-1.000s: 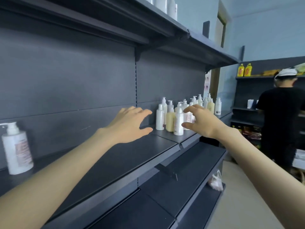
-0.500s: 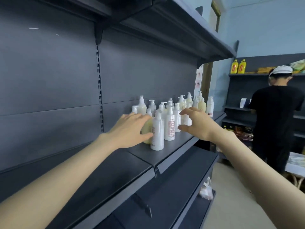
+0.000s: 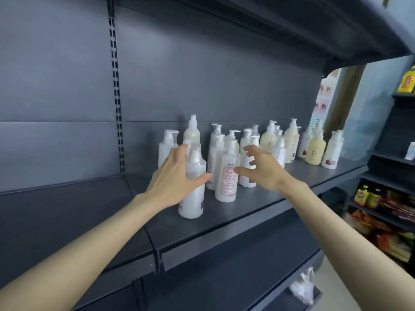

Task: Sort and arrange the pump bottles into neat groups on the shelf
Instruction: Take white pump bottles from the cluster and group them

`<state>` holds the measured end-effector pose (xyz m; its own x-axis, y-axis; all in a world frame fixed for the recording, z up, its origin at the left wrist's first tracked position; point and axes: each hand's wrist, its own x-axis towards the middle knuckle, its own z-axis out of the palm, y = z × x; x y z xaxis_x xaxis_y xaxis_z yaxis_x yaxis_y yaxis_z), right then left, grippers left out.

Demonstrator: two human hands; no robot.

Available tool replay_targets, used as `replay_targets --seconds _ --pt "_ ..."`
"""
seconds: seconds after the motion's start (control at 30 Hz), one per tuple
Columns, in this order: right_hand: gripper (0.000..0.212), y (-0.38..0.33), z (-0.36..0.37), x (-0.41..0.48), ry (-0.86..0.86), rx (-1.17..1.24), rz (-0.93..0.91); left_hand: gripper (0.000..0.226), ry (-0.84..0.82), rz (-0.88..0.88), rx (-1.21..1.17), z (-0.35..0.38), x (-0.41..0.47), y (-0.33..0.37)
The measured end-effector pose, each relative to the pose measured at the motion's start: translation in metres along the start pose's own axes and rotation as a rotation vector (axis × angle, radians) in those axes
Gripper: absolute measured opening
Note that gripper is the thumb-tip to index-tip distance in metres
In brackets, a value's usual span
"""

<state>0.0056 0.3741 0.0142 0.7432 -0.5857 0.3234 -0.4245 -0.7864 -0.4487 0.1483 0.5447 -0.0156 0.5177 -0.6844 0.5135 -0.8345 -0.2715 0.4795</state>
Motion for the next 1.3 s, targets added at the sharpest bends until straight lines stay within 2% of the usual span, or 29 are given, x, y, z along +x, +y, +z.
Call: replay_targets --seconds 0.07,0.2,0.43,0.57,0.77,0.93,1.0,1.07,1.3 --pt "0.074 0.013 0.007 0.014 -0.018 0.073 -0.039 0.084 0.070 -0.061 -0.016 0.013 -0.001 0.004" --pt "0.063 0.029 0.025 0.034 -0.057 0.262 -0.097 0.077 0.180 -0.198 -0.119 0.030 0.000 0.006" --pt "0.052 0.045 0.057 0.060 0.000 0.549 -0.066 0.060 0.155 -0.413 -0.297 0.053 0.001 -0.005" --pt "0.061 0.053 0.073 0.065 -0.009 0.634 -0.081 0.050 0.178 -0.435 -0.351 0.061 0.002 -0.008" --pt "0.057 0.052 0.074 0.061 0.031 0.749 -0.127 0.039 0.246 -0.414 -0.458 0.060 -0.001 -0.001" --pt "0.030 0.042 0.060 0.048 0.044 0.879 -0.178 0.040 0.343 -0.401 -0.646 0.043 -0.013 0.018" --pt "0.024 0.033 0.055 0.039 0.019 0.945 -0.204 0.031 0.388 -0.405 -0.718 0.038 -0.024 0.029" --pt "0.028 0.025 0.052 0.028 -0.029 1.012 -0.229 0.027 0.422 -0.428 -0.780 0.035 -0.039 0.037" --pt "0.033 -0.022 0.066 -0.012 -0.185 1.141 -0.297 0.039 0.553 -0.543 -0.747 0.010 -0.107 0.053"
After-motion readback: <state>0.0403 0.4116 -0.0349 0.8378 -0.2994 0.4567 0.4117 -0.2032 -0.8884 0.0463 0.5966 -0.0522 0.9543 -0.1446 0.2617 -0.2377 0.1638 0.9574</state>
